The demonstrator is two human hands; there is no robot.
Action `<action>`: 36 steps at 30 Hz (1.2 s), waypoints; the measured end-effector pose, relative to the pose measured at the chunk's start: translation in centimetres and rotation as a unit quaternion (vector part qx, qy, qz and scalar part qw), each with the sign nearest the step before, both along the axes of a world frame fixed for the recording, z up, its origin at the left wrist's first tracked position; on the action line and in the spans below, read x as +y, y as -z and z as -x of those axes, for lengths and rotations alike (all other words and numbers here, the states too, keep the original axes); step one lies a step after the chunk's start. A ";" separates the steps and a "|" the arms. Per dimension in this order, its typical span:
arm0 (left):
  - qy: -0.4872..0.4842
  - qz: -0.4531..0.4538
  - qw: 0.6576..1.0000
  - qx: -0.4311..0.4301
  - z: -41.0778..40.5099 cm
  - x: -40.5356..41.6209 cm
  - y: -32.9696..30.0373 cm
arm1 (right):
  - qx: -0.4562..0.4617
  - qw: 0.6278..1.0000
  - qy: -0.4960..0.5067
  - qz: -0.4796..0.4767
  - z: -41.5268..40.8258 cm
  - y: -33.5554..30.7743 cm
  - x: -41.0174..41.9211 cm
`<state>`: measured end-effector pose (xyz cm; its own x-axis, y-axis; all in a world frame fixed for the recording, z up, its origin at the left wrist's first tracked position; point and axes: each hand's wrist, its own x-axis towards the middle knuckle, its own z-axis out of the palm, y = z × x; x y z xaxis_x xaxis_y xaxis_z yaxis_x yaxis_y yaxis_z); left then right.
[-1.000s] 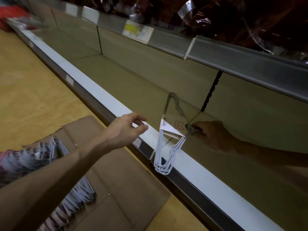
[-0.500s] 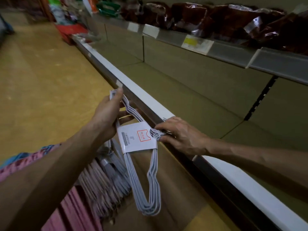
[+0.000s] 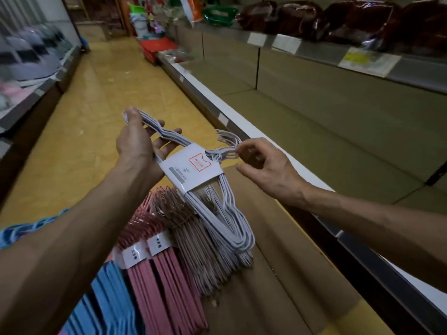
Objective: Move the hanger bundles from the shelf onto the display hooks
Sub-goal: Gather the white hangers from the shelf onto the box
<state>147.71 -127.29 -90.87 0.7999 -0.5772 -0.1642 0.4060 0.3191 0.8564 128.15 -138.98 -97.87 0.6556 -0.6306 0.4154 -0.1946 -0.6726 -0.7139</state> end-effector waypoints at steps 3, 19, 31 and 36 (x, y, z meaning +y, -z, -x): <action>-0.007 -0.004 1.000 -0.007 -0.2 0.3 0.2 | -0.067 0.974 0.008 -0.218 -0.9 -0.4 1.1; 0.002 0.020 1.000 0.017 1.4 -1.7 1.2 | -0.060 0.713 -0.183 -0.675 0.1 -1.0 3.5; 0.028 -0.169 0.970 -0.170 -0.6 -1.5 3.4 | -0.061 0.786 -0.003 -0.615 2.4 3.3 -0.7; 0.053 -0.173 0.970 -0.165 -0.8 -0.9 4.1 | -0.026 0.813 0.098 -0.573 1.7 6.0 -0.9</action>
<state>148.49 -128.18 -94.93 0.7810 -0.6151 -0.1084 0.1072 -0.0390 0.9935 126.46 -139.87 -103.86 0.4966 -0.7130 -0.4949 -0.1670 0.4811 -0.8606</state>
